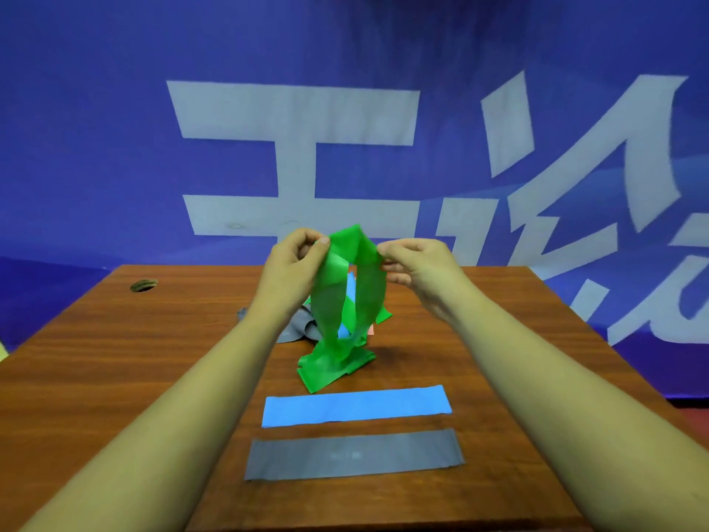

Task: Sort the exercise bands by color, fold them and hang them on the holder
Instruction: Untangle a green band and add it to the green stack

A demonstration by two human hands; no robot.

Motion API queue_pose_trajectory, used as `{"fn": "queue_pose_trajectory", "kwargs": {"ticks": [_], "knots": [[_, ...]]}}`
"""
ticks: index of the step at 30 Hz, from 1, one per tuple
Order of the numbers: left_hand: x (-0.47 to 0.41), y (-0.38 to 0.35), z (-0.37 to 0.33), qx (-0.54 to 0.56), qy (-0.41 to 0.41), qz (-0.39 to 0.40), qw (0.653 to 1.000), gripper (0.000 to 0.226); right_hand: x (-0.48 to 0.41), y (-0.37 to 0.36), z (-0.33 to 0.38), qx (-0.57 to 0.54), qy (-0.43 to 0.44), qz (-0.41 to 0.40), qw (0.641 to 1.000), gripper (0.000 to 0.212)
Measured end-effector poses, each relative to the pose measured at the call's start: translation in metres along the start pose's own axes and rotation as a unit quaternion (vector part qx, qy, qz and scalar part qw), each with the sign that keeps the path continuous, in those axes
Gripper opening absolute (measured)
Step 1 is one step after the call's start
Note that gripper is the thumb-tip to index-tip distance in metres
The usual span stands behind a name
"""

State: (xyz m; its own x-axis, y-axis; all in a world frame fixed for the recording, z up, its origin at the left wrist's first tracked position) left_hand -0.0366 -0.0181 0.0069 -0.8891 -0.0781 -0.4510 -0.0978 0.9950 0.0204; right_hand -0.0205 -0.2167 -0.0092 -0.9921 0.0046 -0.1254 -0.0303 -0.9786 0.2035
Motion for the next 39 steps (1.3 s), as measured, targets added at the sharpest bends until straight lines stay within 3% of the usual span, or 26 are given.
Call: {"fn": "queue_pose_trajectory", "kwargs": {"ticks": [3,6,10,12,15,21,25,27,33,39], "knots": [[0.004,-0.010,-0.011,0.034,0.012,0.011,0.999,0.021,0.010,0.009,0.009,0.071,0.042,0.004,0.997,0.020],[0.007,-0.017,-0.019,0.041,0.020,0.015,0.999,0.024,0.019,0.019,0.014,0.123,0.054,-0.003,0.991,0.012],[0.008,-0.016,-0.020,0.020,0.033,0.001,0.999,0.025,0.024,0.039,0.019,0.092,0.048,-0.052,0.993,0.013],[0.009,-0.016,-0.014,0.005,0.050,0.015,0.999,0.028,0.027,0.043,0.017,0.007,0.020,-0.038,0.999,0.012],[0.016,-0.024,-0.007,-0.010,0.074,0.053,0.996,0.030,0.033,0.040,0.014,-0.103,-0.016,0.005,0.995,0.012],[0.041,-0.047,-0.006,0.000,0.100,0.202,0.974,0.017,0.037,0.050,0.016,-0.056,-0.016,-0.055,0.997,0.009],[0.058,-0.062,-0.004,0.021,0.128,0.280,0.951,0.008,0.039,0.048,0.023,-0.044,0.005,-0.051,0.998,0.011],[0.060,-0.066,-0.001,0.031,0.116,0.283,0.952,0.008,0.041,0.042,0.028,-0.036,0.015,-0.032,0.999,0.013],[0.061,-0.075,0.001,0.151,0.145,0.247,0.946,0.040,0.048,0.030,0.038,-0.026,0.034,0.014,0.999,0.009],[0.061,-0.071,-0.004,0.089,0.105,0.227,0.964,0.021,0.052,0.027,0.041,-0.022,0.036,0.048,0.998,0.010]]}}
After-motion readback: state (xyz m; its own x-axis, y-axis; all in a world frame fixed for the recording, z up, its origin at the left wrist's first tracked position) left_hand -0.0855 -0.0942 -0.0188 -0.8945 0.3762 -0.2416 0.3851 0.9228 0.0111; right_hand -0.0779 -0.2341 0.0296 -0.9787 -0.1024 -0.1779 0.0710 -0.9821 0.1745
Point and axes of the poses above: each hand's wrist, its own x-axis away from the middle knuckle, its own y-axis out of the back of the hand, z = x × y, the point moved 8 cm from there along -x, towards the middle knuckle, and after that the axes turned 10 degrees about x, right-handed, at the moved point
